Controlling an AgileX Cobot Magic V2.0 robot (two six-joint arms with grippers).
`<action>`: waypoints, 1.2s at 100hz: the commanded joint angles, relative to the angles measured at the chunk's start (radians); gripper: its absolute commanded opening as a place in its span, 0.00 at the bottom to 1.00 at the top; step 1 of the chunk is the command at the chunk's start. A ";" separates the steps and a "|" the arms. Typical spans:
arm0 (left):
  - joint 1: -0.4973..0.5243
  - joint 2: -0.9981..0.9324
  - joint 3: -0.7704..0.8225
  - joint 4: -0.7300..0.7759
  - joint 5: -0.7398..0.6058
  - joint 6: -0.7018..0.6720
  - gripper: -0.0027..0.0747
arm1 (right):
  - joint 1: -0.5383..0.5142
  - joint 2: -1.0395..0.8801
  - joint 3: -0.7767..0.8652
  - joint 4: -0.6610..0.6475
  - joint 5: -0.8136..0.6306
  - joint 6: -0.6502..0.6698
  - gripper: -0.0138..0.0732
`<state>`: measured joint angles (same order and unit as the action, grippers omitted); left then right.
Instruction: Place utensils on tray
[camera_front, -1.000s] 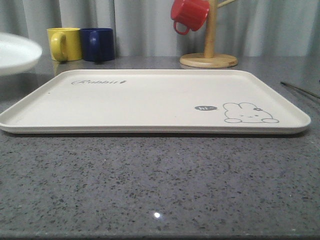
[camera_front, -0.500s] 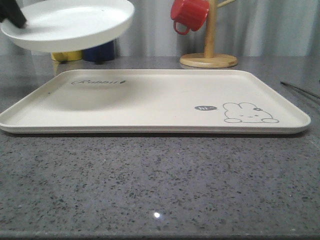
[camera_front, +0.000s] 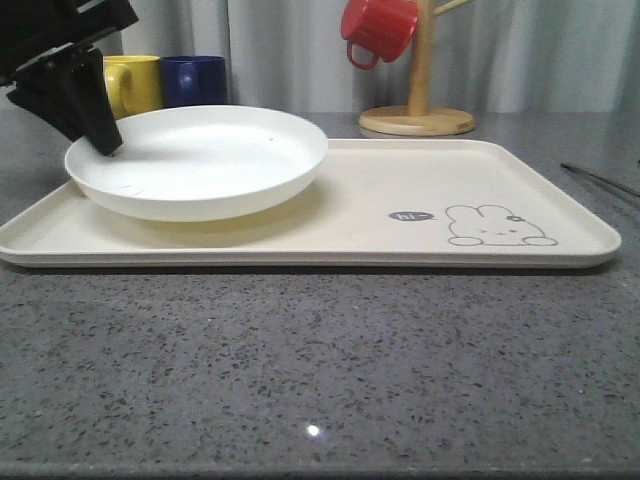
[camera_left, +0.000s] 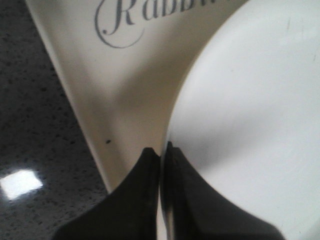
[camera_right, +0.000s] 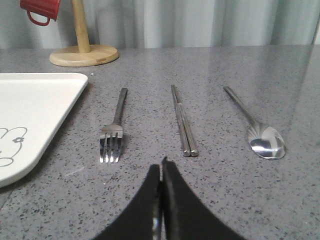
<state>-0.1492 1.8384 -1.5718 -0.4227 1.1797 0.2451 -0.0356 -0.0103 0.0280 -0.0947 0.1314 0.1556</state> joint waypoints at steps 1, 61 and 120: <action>-0.007 -0.049 -0.031 0.009 -0.011 0.000 0.01 | 0.002 -0.019 0.000 -0.014 -0.078 -0.008 0.08; -0.007 -0.092 -0.083 0.081 -0.158 -0.049 0.23 | 0.002 -0.019 0.000 -0.014 -0.078 -0.008 0.08; -0.007 -0.487 0.226 0.390 -0.406 -0.219 0.01 | 0.002 -0.019 0.000 -0.014 -0.078 -0.008 0.08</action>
<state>-0.1500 1.4560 -1.3990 -0.0178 0.8805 0.0364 -0.0356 -0.0103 0.0280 -0.0947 0.1314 0.1556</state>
